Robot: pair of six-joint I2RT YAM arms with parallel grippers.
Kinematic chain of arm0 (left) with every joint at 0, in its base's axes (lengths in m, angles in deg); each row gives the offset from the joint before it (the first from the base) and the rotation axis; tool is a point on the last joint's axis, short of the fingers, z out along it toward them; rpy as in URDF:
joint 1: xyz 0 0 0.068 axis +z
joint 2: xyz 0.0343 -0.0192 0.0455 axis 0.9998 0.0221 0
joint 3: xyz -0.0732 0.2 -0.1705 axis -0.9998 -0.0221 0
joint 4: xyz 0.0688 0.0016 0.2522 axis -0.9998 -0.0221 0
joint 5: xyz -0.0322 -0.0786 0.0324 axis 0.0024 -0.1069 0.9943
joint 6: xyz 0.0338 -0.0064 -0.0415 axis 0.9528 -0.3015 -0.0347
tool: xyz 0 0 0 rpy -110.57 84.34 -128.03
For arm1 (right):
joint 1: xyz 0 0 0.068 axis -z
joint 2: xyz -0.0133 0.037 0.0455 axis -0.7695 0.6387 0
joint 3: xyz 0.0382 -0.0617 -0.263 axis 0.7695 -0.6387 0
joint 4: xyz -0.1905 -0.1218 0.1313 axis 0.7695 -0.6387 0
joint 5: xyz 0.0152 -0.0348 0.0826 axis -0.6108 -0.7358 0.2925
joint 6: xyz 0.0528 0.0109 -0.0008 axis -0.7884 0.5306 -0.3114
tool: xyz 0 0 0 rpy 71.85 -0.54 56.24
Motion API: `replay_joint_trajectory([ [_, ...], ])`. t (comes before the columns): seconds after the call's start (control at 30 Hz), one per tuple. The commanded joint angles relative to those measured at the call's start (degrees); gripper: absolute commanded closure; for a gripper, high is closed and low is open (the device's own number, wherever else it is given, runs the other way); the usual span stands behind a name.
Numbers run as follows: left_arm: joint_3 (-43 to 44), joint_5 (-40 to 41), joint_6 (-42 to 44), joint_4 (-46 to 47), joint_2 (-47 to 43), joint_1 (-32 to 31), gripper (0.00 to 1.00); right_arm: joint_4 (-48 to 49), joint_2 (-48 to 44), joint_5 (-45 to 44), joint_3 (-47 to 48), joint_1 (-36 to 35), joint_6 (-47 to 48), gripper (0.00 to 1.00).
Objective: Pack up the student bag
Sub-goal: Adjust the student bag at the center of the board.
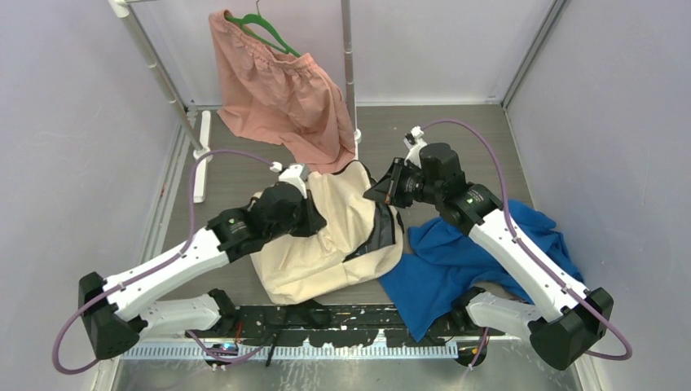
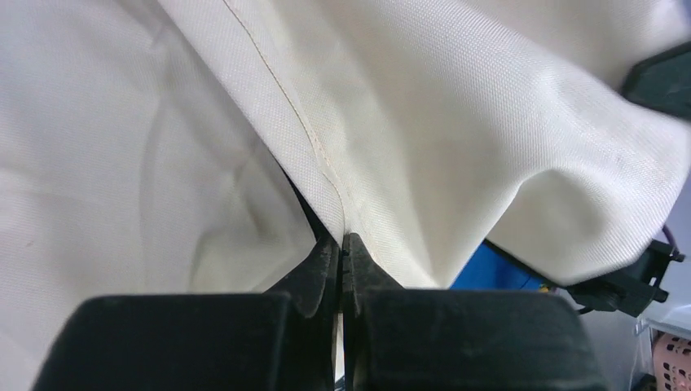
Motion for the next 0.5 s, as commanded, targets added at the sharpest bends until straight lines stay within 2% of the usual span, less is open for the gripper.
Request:
replay_joint_trajectory([
  [0.0,5.51,4.1,4.12,0.67,-5.57,0.54,1.0,-0.66,-0.79,-1.92,1.06,-0.17,1.59,0.98],
  [0.27,7.85,5.06,8.33,-8.51,-7.86,1.71,1.0,-2.82,-0.38,-2.51,-0.89,-0.21,2.94,0.99],
  [0.37,7.13,7.79,8.49,-12.63,-10.38,3.13,1.0,-1.17,-1.17,2.82,-5.78,-1.13,2.19,0.99],
  [0.47,5.8,10.14,8.45,-14.74,-13.62,6.61,1.0,4.76,0.15,10.51,-8.84,-6.33,-0.31,0.99],
])
